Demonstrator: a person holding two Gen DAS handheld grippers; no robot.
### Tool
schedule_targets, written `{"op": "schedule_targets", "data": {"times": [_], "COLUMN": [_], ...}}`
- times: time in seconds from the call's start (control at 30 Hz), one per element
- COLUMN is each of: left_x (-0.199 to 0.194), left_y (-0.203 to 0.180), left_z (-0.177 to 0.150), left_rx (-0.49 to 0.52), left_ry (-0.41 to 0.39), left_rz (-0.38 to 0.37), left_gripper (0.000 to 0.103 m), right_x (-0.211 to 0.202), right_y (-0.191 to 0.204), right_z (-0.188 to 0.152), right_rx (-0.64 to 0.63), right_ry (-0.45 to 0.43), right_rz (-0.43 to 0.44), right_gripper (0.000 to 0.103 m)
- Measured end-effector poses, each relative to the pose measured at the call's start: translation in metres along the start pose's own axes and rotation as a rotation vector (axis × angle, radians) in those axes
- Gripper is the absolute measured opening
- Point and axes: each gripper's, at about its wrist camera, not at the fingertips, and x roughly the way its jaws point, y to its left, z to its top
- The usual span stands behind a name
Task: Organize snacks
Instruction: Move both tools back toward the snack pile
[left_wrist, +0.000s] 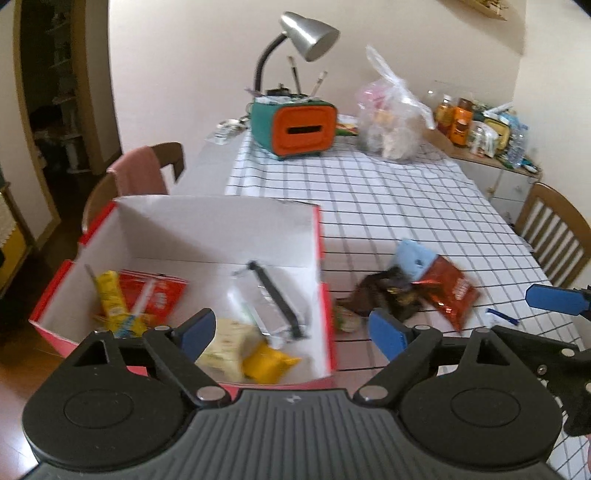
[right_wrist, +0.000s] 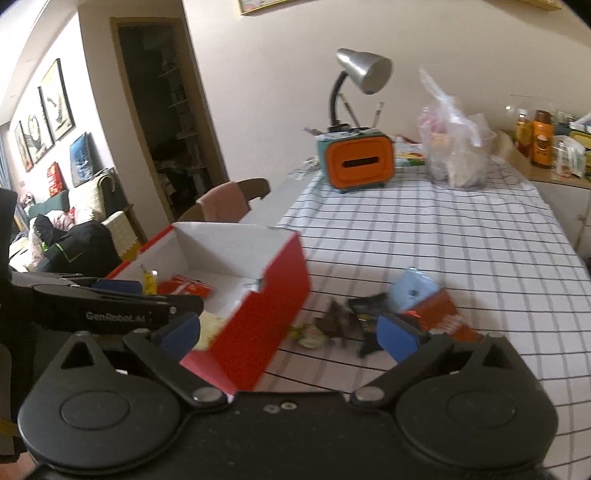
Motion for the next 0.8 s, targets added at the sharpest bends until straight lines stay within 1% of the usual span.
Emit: {"op": "schedule_targets", "data": {"times": [0.2, 0.37, 0.53, 0.63, 0.73, 0.8], "left_x": [0.018, 0.031, 0.052, 0.062, 0.073, 0.081], "left_y": [-0.037, -0.068, -0.096, -0.111, -0.124, -0.131], "left_z": [-0.005, -0.010, -0.012, -0.013, -0.010, -0.007], "left_rx": [0.013, 0.046, 0.067, 0.083, 0.077, 0.073], "left_ry": [0.025, 0.041, 0.072, 0.084, 0.093, 0.096], "left_rz": [-0.006, -0.020, -0.020, -0.018, -0.002, 0.018], "left_gripper": [0.091, 0.091, 0.091, 0.091, 0.091, 0.091], "right_x": [-0.015, -0.017, -0.010, -0.006, 0.001, 0.009], "right_y": [-0.047, -0.080, -0.109, -0.127, -0.145, -0.157], "right_z": [-0.015, -0.027, -0.044, -0.051, -0.056, -0.057], "right_rx": [0.027, 0.024, -0.014, -0.023, 0.009, 0.080], "right_ry": [0.002, 0.008, 0.044, 0.073, 0.096, 0.112], "right_rz": [-0.056, -0.110, -0.157, -0.165, -0.177, -0.189], "right_gripper": [0.102, 0.102, 0.102, 0.102, 0.102, 0.099]}}
